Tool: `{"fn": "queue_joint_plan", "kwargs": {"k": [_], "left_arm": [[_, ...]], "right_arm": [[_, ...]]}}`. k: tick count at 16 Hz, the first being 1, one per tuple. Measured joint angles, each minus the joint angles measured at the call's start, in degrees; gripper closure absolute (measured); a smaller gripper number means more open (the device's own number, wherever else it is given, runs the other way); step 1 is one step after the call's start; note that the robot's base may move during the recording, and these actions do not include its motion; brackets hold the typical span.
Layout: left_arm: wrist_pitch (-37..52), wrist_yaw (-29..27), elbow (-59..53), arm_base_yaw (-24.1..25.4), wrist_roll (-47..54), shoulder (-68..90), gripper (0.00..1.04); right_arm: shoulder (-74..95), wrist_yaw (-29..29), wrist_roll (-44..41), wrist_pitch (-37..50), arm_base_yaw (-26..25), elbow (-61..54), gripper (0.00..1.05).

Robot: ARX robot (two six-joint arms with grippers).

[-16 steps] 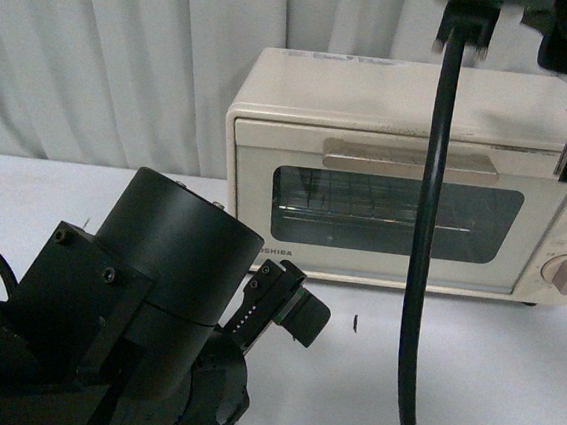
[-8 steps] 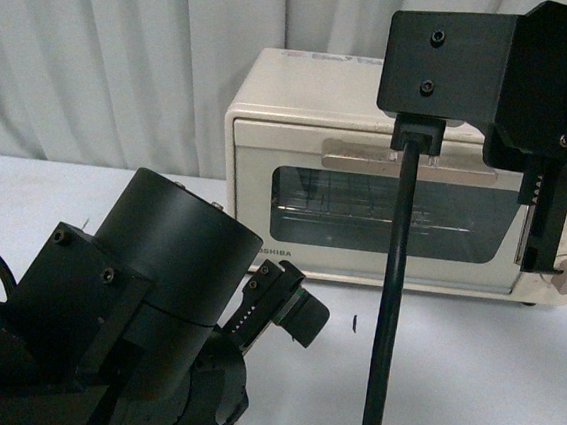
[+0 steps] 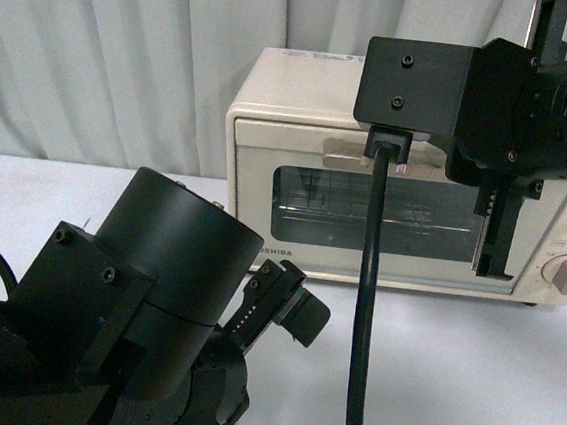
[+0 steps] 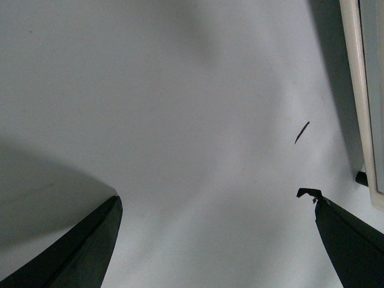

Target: Open oven

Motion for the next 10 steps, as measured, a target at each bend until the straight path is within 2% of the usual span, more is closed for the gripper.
{"fn": "queue_joint_plan", "kwargs": {"k": [10], "left_arm": [[0.0,0.0,0.0,0.0,0.0,0.0,0.07]], "right_arm": [[1.27,-1.92,2.49,-0.96,-1.14,-0.04,1.03]]}}
